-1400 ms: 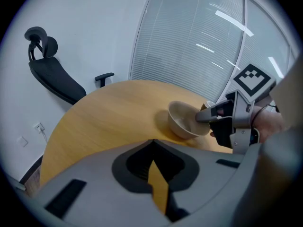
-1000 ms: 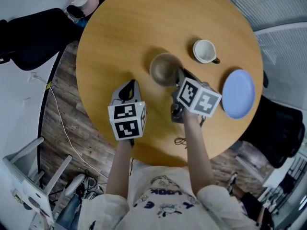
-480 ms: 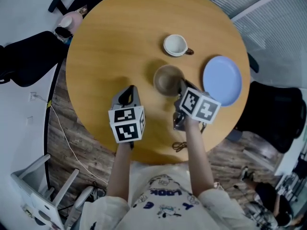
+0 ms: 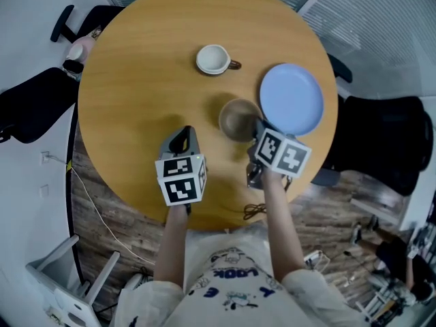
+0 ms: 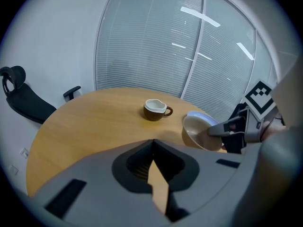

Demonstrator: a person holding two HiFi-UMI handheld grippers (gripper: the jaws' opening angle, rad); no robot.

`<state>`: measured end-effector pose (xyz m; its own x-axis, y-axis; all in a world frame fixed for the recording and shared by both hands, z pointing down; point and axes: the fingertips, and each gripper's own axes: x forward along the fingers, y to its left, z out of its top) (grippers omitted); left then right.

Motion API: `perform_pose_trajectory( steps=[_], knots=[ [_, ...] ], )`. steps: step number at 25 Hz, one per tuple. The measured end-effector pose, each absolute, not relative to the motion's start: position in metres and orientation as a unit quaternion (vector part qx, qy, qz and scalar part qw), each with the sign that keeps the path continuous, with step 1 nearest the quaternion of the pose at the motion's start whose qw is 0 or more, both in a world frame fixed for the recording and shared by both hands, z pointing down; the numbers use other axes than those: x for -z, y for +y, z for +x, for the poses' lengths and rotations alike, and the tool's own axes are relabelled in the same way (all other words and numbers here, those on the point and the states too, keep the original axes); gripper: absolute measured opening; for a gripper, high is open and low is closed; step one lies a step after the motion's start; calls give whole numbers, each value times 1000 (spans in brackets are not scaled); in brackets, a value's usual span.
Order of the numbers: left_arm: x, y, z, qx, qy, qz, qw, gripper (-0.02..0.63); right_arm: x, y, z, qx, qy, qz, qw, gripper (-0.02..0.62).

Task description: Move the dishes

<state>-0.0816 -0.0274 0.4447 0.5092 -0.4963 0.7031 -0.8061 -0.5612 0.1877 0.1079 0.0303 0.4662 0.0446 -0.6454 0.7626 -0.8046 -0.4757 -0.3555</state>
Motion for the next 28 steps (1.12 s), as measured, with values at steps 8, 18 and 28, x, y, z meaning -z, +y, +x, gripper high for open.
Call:
perform_pose_trajectory(
  steps=[8, 18, 28],
  knots=[
    [-446, -8, -50, -313, -369, 840, 247, 3, -477, 64, 133, -484, -483, 725, 82, 14],
    [-457, 10, -31, -328, -356, 840, 245, 3, -498, 88, 145, -503, -475, 717, 85, 14],
    [-465, 16, -27, -338, -351, 837, 248, 3, -517, 91, 142, -511, -478, 709, 94, 14]
  ],
)
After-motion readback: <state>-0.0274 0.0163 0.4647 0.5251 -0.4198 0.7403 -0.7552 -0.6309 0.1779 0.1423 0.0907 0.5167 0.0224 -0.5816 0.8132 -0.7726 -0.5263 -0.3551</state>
